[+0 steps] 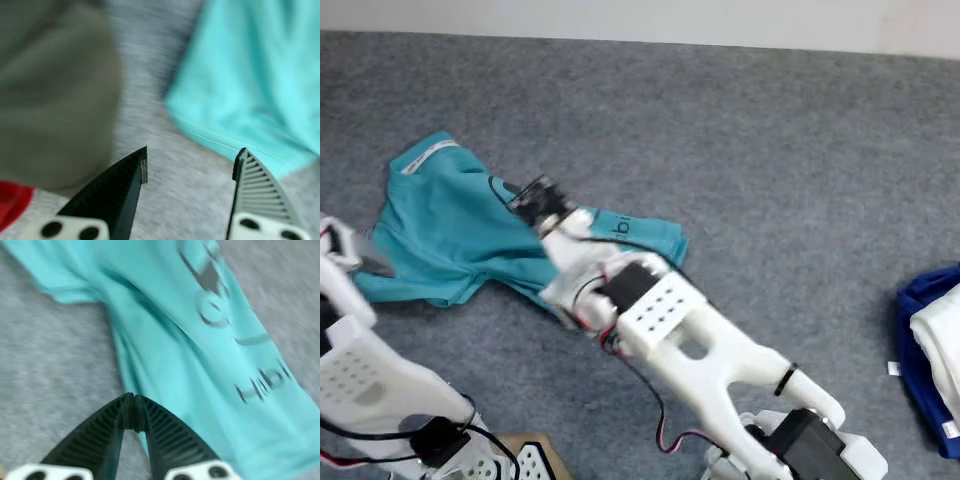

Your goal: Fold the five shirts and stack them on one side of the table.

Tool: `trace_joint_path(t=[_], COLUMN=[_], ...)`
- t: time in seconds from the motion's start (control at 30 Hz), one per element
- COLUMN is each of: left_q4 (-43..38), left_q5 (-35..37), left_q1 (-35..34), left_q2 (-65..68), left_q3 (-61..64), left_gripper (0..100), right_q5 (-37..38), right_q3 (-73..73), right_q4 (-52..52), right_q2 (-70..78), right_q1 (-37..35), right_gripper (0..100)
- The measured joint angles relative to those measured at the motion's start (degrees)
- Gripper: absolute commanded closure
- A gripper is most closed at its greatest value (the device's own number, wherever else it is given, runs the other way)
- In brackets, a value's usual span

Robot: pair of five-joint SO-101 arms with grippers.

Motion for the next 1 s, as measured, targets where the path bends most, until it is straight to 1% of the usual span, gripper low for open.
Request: trace_joint_path(t=[0.07, 0.17, 0.3, 0.43, 0.63, 0.8, 1.0], left_q4=[-1.49, -5.80, -12.31, -16.35, -18.64, -18.81, -18.81], left_q5=[0.00, 0.00, 0.00, -0.18, 0.18, 5.19, 6.07], left_q1=[-1.58, -1.93, -1.49, 1.05, 4.04, 4.84, 7.65], left_q2=[0.35, 1.85, 4.92, 8.09, 8.62, 8.97, 8.97], left_q3=[1.23, 4.75, 7.12, 7.21, 7.12, 6.77, 6.77], left_gripper=[71, 71, 71, 71, 71, 71, 86], right_q5=[0.18, 0.35, 0.53, 0.53, 0.53, 0.53, 0.53], right_q3=[0.00, 0.00, 0.09, 0.09, 0.09, 0.09, 0.09], right_q4=[-1.41, -2.11, -2.29, -2.29, -2.29, -2.29, -2.29], right_q2=[1.93, 6.77, 9.85, 9.85, 9.85, 9.85, 9.85], right_q1=[-1.14, -1.41, -1.41, -1.41, -1.49, -1.49, -1.49], right_gripper=[93.4, 93.4, 93.4, 93.4, 93.5, 93.5, 93.5])
